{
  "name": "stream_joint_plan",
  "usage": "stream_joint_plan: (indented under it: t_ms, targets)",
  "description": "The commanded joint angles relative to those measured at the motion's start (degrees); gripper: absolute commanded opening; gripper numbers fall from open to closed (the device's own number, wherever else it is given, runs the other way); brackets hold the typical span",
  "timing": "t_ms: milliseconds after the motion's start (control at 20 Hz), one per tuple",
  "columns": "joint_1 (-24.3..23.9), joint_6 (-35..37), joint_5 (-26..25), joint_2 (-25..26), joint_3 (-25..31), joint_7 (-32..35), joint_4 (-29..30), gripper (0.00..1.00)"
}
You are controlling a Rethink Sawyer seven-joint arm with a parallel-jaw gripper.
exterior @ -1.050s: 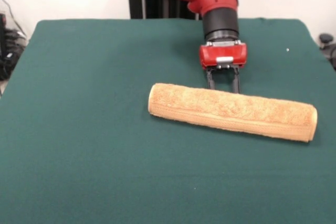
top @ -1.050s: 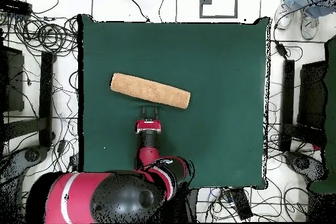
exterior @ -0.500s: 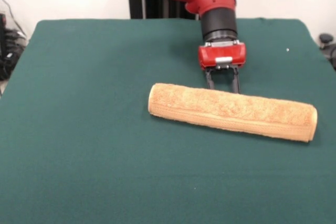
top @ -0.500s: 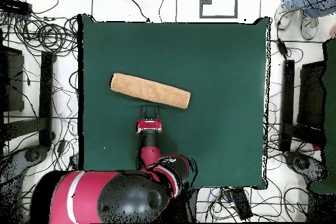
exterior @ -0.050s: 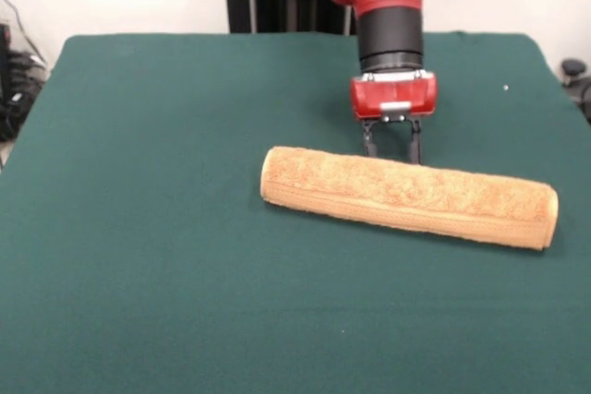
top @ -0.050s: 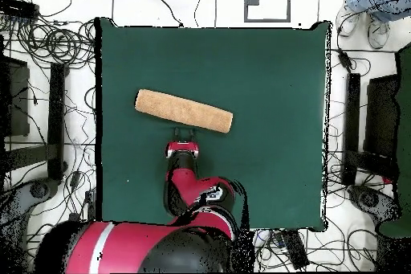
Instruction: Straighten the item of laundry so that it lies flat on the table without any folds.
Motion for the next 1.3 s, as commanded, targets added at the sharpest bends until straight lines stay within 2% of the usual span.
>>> stream_joint_plan:
  t_ms: [50, 300, 400, 450, 550, 650, 850, 950, 1300]
  targets:
    - [-1.20, 11.81, 10.70, 2.71, 8.32, 3.60, -19.43, 1.00]
    - [-0.83, 9.73, 11.05, 2.52, 7.50, 4.03, -19.63, 1.00]
    - [0.66, 5.86, 14.83, 2.94, 5.73, 3.53, -18.66, 1.00]
    - [2.50, -0.36, 19.14, 3.79, 3.62, 1.95, -17.76, 1.00]
    - [4.83, -6.67, 24.54, 4.52, 1.19, -0.23, -16.41, 1.00]
    - [6.34, -10.84, 27.24, 4.94, -0.56, -1.75, -15.82, 1.00]
    - [7.73, -23.31, 31.15, 6.75, -2.46, -2.38, -16.20, 1.00]
    - [8.49, -26.97, 33.18, 7.17, -3.54, -2.28, -16.07, 1.00]
    - [9.96, -33.44, 37.82, 7.82, -4.87, -2.24, -15.26, 1.00]
